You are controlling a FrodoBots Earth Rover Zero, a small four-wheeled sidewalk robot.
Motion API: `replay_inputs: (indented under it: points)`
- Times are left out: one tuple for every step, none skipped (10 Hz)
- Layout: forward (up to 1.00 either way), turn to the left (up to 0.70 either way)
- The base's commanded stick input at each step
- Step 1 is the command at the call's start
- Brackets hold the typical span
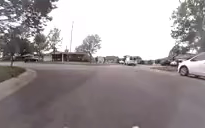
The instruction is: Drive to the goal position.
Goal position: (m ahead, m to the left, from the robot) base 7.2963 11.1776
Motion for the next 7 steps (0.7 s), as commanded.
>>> replay_inputs:
  points:
    - [0.70, 0.11]
    - [0.70, 0.03]
    - [0.70, 0.00]
    - [0.70, 0.00]
    - [0.70, 0.00]
    - [0.70, 0.00]
    - [0.70, 0.00]
